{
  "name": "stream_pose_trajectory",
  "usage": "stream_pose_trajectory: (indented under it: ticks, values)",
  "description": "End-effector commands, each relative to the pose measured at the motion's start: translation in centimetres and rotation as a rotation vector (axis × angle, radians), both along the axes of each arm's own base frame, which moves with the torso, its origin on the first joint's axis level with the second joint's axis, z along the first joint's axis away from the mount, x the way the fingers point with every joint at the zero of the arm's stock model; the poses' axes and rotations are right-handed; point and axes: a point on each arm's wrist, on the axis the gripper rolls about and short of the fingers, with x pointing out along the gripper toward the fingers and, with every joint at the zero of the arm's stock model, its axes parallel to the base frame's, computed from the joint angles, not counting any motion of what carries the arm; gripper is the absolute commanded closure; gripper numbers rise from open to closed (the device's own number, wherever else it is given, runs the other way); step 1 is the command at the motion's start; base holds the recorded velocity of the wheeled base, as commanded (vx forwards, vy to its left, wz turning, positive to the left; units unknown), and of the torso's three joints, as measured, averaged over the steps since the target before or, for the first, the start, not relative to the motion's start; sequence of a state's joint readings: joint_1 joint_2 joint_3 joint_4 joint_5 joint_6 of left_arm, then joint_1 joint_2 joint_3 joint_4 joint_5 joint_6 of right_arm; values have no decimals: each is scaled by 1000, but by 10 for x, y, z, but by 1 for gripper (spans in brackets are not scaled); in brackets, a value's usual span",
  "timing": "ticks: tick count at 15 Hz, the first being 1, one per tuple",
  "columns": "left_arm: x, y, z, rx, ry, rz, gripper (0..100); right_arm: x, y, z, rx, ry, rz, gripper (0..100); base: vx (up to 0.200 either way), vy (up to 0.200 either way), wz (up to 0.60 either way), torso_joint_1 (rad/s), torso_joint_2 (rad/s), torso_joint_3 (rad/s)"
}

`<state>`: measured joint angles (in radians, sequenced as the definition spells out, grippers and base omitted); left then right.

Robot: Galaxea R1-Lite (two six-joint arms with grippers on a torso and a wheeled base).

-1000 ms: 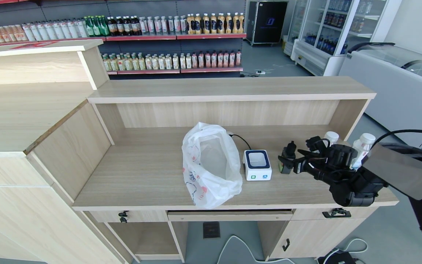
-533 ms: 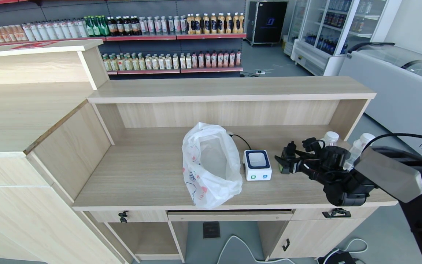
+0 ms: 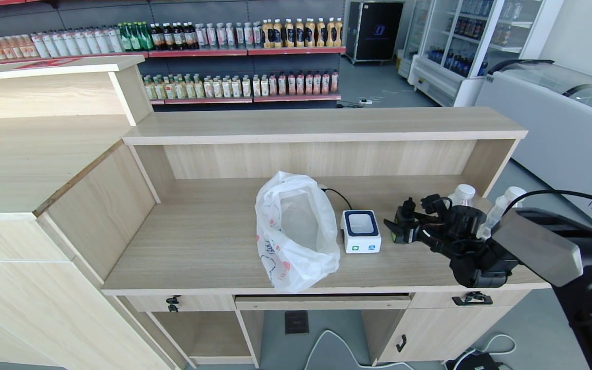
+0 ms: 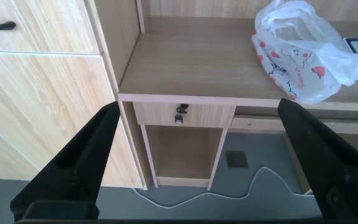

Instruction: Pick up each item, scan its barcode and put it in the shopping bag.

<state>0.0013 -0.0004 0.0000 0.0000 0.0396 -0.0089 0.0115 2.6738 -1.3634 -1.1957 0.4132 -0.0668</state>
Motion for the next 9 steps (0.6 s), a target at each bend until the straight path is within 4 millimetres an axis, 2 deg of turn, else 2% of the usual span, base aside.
stream_pose_trajectory:
  ticks: [1, 6, 7, 9]
  values:
    - [0, 0, 0, 0, 0, 1, 0, 1, 0, -3, -1, 2, 2, 0, 0, 0, 0, 0, 0, 0]
    - [0, 0, 0, 0, 0, 1, 0, 1, 0, -5, 0, 5, 2, 0, 0, 0, 0, 0, 0, 0]
    - [0, 0, 0, 0, 0, 1, 0, 1, 0, -5, 0, 2, 3, 100, 0, 0, 0, 0, 0, 0]
    - [0, 0, 0, 0, 0, 1, 0, 4, 0, -5, 0, -6, 3, 100, 0, 0, 0, 0, 0, 0]
